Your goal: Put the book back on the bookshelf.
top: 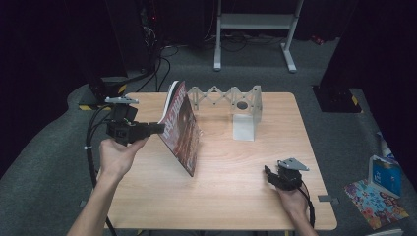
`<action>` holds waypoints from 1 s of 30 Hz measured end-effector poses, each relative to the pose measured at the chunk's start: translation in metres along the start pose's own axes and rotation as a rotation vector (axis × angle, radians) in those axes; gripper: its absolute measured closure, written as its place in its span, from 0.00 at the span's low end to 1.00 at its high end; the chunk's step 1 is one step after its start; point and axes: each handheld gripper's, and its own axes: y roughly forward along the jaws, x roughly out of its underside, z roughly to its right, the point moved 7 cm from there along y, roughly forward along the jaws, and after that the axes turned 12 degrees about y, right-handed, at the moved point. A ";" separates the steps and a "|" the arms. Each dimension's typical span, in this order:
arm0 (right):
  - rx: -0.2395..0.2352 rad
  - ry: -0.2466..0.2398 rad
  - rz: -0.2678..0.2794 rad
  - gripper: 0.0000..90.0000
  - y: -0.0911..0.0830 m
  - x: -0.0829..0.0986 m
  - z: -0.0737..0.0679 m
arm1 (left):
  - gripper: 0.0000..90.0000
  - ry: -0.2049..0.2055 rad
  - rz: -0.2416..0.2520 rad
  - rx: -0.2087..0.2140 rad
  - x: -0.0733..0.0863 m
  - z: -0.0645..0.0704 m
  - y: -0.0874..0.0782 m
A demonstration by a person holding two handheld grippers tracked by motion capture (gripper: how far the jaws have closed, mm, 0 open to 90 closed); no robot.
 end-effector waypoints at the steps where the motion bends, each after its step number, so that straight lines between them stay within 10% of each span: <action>1: 0.000 0.000 0.000 0.45 0.000 0.000 0.000 | 0.94 0.000 0.000 0.000 0.000 0.000 0.000; 30: 0.007 0.029 -0.004 0.46 0.000 0.000 0.003 | 0.94 0.015 -0.012 -0.109 -0.022 -0.026 0.021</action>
